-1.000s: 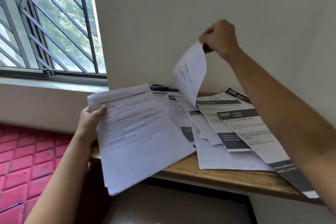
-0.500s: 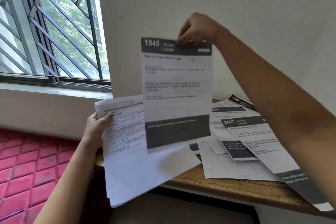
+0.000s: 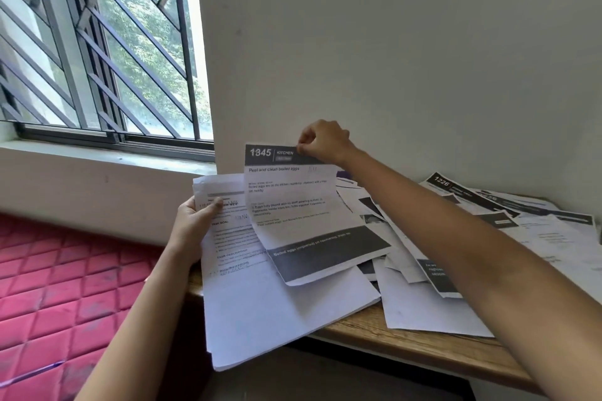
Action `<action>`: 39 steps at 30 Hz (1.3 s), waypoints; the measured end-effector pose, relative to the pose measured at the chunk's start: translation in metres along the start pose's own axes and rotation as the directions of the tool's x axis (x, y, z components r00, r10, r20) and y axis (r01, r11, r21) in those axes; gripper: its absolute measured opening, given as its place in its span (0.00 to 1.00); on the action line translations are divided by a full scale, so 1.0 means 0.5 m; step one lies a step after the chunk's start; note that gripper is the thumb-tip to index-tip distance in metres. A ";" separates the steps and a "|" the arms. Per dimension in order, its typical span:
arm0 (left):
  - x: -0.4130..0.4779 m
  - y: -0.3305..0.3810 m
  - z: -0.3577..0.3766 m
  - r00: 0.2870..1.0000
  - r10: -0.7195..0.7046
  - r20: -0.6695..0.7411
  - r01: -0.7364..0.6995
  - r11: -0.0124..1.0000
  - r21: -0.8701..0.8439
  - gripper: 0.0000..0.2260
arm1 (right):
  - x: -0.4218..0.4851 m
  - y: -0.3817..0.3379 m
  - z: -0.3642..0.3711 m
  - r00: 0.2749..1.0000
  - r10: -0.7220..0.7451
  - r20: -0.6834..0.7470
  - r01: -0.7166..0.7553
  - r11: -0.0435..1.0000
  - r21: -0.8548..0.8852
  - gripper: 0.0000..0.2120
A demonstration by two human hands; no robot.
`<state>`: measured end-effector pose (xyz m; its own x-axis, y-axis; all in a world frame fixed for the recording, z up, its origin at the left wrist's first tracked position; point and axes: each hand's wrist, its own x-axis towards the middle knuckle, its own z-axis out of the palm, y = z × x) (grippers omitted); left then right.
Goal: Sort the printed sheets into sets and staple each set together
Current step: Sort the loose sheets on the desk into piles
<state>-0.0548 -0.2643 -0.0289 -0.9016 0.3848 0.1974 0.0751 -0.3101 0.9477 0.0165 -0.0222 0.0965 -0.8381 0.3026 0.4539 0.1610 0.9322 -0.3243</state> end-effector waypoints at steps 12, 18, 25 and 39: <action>0.000 -0.005 -0.002 1.000 0.015 -0.011 -0.014 0.999 0.045 0.15 | 0.001 -0.068 0.086 0.990 -0.094 -0.101 0.091 0.995 -0.034 0.08; 0.000 -0.010 -0.003 0.998 0.040 -0.039 -0.039 0.999 0.009 0.08 | 0.000 -0.049 0.062 0.976 -0.050 -0.211 0.060 0.997 0.038 0.28; 0.005 -0.013 -0.007 0.998 0.048 -0.041 -0.048 0.999 0.007 0.08 | -0.042 0.106 0.043 0.951 0.217 0.220 -0.296 0.845 0.446 0.33; -0.003 0.001 -0.008 0.996 0.028 -0.080 -0.034 0.997 -0.068 0.05 | -0.115 0.137 -0.003 0.920 0.265 0.288 -0.391 0.668 0.633 0.08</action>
<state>-0.0553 -0.2684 -0.0298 -0.9302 0.3056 0.2034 0.0761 -0.3815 0.9212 0.0763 0.0248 0.0495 -0.8786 0.4685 0.0927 0.1051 0.3789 -0.9194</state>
